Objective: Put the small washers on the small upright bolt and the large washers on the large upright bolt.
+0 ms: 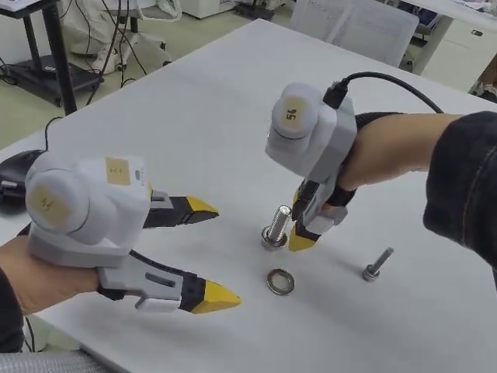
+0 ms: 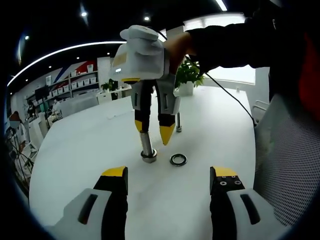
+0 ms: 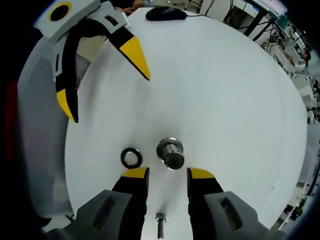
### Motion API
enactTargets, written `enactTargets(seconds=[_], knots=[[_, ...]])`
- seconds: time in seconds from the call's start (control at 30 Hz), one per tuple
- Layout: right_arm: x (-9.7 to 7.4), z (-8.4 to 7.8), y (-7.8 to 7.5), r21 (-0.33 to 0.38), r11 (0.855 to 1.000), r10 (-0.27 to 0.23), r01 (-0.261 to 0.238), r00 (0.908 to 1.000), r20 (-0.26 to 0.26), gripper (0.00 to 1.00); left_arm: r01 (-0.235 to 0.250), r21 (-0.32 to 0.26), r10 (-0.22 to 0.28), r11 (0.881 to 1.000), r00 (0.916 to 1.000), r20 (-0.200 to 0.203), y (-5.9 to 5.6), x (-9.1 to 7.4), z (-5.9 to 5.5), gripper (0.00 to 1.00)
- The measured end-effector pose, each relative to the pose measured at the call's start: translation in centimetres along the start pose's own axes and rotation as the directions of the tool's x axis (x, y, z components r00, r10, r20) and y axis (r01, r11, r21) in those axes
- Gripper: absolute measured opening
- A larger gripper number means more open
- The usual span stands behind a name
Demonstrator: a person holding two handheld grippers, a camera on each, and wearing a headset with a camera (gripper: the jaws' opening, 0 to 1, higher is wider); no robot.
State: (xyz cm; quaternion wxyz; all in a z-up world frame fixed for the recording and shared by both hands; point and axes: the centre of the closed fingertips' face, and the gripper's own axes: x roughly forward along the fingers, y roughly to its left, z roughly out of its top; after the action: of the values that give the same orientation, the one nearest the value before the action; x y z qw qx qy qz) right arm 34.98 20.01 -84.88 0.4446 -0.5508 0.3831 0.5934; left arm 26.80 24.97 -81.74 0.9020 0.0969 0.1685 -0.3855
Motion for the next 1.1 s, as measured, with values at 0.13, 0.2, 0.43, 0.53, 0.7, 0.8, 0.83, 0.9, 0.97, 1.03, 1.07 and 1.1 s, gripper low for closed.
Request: enactTargets(seconds=[0.13, 0.2, 0.43, 0.53, 0.7, 0.8, 0.83, 0.9, 0.97, 1.03, 1.07, 1.1], knots=[[-0.3, 0.0, 0.8, 0.009, 1.000, 0.001, -0.002, 0.9998, 0.022, 0.32, -0.001, 0.001, 0.001, 1.000, 1.0000, 0.000, 0.0, 0.0, 0.1, 0.66], [-0.4, -0.1, 1.1, 0.015, 1.000, 0.001, -0.001, 0.9996, 0.029, 0.32, -0.002, 0.000, 0.002, 1.000, 1.0000, -0.001, -0.1, 0.0, 0.1, 0.66], [-0.3, -0.5, 1.9, 0.030, 1.000, 0.007, -0.008, 0.9991, 0.042, 0.32, -0.002, 0.005, 0.002, 1.000, 1.0000, -0.004, -0.2, -0.1, 0.2, 0.66], [-0.3, -0.6, 2.3, 0.031, 0.999, 0.011, -0.013, 0.9989, 0.045, 0.32, -0.005, 0.007, 0.005, 1.000, 1.0000, -0.006, -0.2, -0.1, 0.3, 0.66], [-0.2, -0.4, 2.7, 0.032, 0.999, 0.014, -0.016, 0.9984, 0.055, 0.32, -0.007, 0.011, 0.007, 1.000, 0.9999, -0.007, -0.2, -0.3, 0.4, 0.66], [-0.2, -0.3, 3.2, 0.035, 0.999, 0.016, -0.018, 0.9980, 0.062, 0.32, -0.009, 0.014, 0.009, 1.000, 0.9999, -0.009, -0.2, -0.4, 0.5, 0.66], [-0.1, -0.2, 3.4, 0.037, 0.999, 0.018, -0.021, 0.9977, 0.066, 0.32, -0.010, 0.015, 0.010, 1.000, 0.9999, -0.008, -0.2, -0.5, 0.5, 0.66], [-0.1, -0.2, 3.7, 0.036, 0.999, 0.020, -0.023, 0.9975, 0.068, 0.32, -0.011, 0.019, 0.011, 1.000, 0.9999, -0.008, -0.2, -0.6, 0.5, 0.66], [0.0, -0.1, 4.0, 0.036, 0.999, 0.023, -0.025, 0.9974, 0.069, 0.32, -0.012, 0.021, 0.012, 1.000, 0.9999, -0.009, -0.3, -0.6, 0.6, 0.66], [0.1, 0.0, 4.2, 0.037, 0.999, 0.024, -0.027, 0.9971, 0.072, 0.32, -0.013, 0.022, 0.013, 1.000, 0.9999, -0.010, -0.3, -0.7, 0.6, 0.66], [0.1, 0.0, 4.3, 0.038, 0.999, 0.025, -0.028, 0.9970, 0.074, 0.32, -0.014, 0.024, 0.014, 1.000, 0.9998, -0.010, -0.3, -0.7, 0.7, 0.66], [0.1, 0.1, 4.4, 0.037, 0.999, 0.027, -0.030, 0.9968, 0.075, 0.32, -0.014, 0.024, 0.014, 1.000, 0.9998, -0.012, -0.3, -0.8, 0.7, 0.66]])
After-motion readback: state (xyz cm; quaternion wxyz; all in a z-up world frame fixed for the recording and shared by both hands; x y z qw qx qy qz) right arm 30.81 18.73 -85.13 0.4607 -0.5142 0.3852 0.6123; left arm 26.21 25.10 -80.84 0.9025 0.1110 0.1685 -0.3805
